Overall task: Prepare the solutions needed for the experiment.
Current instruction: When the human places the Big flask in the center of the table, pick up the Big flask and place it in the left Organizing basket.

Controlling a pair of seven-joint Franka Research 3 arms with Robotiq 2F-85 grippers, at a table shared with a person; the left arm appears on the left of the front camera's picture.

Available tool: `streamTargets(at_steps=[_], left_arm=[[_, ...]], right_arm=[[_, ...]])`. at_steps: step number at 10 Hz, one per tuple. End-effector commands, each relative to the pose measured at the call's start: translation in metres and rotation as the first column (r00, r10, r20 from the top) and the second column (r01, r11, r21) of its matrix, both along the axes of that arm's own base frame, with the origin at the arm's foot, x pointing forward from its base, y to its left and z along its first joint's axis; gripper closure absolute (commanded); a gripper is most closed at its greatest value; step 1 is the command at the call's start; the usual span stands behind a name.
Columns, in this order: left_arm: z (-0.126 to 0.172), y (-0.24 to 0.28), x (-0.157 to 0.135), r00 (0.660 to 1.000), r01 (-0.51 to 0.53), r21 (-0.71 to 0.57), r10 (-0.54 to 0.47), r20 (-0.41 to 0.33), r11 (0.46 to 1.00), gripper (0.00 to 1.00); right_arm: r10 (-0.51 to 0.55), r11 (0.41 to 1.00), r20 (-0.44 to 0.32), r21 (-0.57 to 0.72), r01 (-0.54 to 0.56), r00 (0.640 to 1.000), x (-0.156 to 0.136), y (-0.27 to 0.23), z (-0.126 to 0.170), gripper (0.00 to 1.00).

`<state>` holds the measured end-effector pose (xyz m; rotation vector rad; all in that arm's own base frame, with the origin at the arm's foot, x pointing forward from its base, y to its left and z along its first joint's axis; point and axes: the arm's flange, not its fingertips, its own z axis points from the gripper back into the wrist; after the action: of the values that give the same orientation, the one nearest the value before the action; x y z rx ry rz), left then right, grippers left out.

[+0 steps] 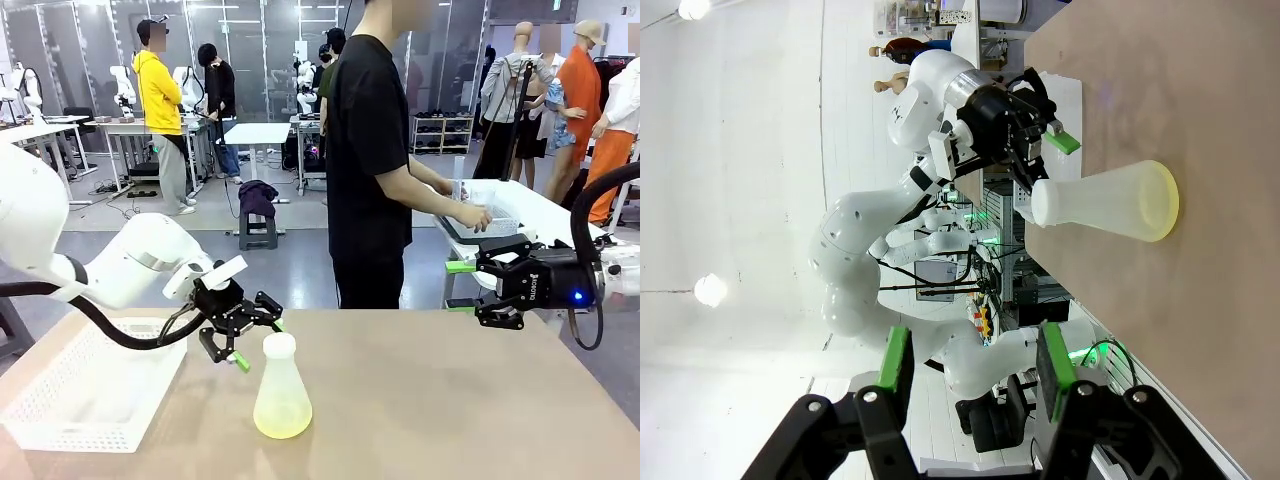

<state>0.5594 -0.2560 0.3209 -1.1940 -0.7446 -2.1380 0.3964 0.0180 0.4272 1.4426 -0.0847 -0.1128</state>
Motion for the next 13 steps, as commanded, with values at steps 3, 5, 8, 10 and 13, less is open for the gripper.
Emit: streamTargets(at_steps=[3, 5, 8, 10, 13], left_arm=[[-0.019, -0.022, 0.013, 0.991, 0.066, -0.083, -0.075, -0.108, 0.994, 0.00], [-0.031, -0.025, 0.014, 0.986, 0.079, -0.096, -0.092, -0.143, 0.992, 0.00], [-0.043, -0.036, 0.014, 0.973, 0.104, -0.141, -0.130, -0.189, 0.985, 0.00], [-0.051, -0.044, 0.014, 0.942, 0.137, -0.208, -0.192, -0.274, 0.969, 0.00], [-0.058, -0.054, 0.011, 0.906, 0.152, -0.274, -0.244, -0.346, 0.950, 0.00]], right_arm=[[-0.008, 1.000, 0.003, 0.005, 0.008, 1.000, 0.001, 0.001, 0.001, 0.37], [-0.008, 1.000, 0.003, 0.005, 0.008, 1.000, 0.001, 0.001, 0.001, 0.37], [-0.008, 1.000, 0.003, 0.005, 0.008, 1.000, 0.001, 0.001, 0.001, 0.37], [-0.008, 1.000, 0.003, 0.005, 0.008, 1.000, 0.001, 0.001, 0.001, 0.37], [-0.008, 1.000, 0.003, 0.005, 0.008, 1.000, 0.001, 0.001, 0.001, 0.37]])
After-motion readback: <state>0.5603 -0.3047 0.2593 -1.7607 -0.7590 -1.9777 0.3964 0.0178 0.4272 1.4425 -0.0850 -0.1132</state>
